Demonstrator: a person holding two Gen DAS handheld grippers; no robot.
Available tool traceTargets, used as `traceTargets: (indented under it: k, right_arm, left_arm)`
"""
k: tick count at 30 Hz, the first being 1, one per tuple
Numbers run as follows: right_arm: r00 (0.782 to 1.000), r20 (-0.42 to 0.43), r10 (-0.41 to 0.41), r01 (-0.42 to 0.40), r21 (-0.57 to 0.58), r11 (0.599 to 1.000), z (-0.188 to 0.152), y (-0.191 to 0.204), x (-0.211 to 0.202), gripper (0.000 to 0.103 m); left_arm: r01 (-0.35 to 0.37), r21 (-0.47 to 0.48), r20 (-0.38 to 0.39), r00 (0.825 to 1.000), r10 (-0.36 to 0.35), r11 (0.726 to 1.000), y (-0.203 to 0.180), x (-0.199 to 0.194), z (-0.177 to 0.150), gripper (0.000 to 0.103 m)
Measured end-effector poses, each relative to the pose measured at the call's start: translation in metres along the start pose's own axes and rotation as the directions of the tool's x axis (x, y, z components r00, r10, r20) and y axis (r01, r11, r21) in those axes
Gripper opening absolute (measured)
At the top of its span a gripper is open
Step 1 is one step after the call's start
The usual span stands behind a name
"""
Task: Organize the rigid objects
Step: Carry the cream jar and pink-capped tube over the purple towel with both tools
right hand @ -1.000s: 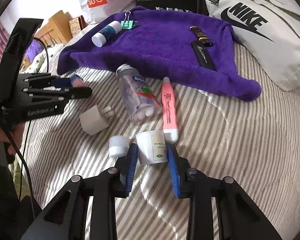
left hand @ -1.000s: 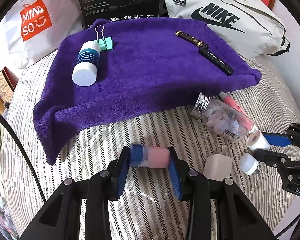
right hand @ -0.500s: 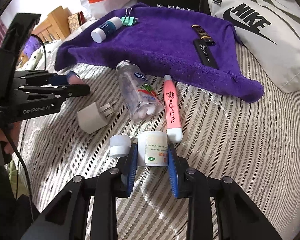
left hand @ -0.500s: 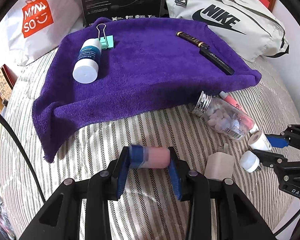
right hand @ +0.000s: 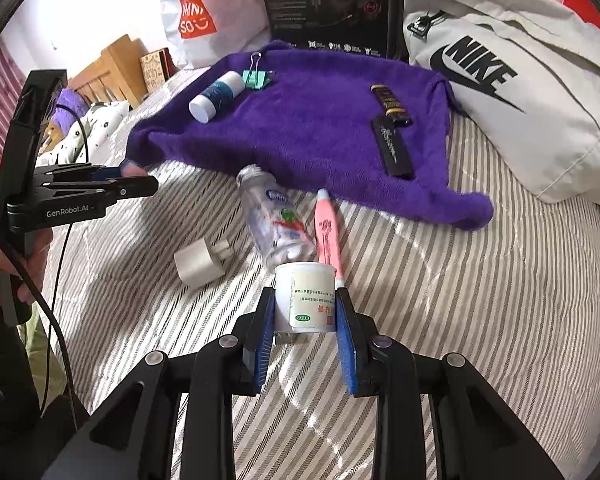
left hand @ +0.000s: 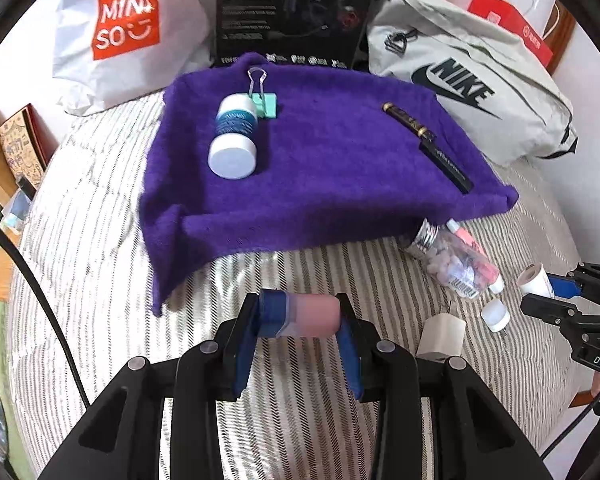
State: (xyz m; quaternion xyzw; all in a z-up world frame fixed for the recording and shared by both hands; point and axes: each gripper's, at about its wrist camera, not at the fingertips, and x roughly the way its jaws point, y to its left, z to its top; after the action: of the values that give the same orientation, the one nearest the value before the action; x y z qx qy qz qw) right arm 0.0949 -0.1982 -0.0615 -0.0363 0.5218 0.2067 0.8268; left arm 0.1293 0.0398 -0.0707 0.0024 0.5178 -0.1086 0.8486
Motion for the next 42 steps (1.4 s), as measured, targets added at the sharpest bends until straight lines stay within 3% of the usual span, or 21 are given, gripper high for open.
traceTargets:
  k: [13,20,42]
  right_arm:
    - [0.998,0.068,0.015,-0.015,0.0,1.0,0.039,-0.006,-0.01,0.029]
    - [0.994,0.102,-0.025,0.024,0.009,1.0,0.067,-0.013,-0.006,0.029]
    - [0.996,0.055,-0.064,0.061,0.043,0.997,0.11,-0.037,0.048,0.029]
  left_arm:
    - [-0.023,-0.023,0.038,0.999,0.024,0.999,0.013,-0.01,0.029,0.035]
    - [-0.04,-0.022,0.041,0.998,0.04,0.999,0.017,-0.002,0.051,0.035]
    - [-0.048,-0.048,-0.011,0.999,0.047,0.998,0.029,0.043,0.08,0.035]
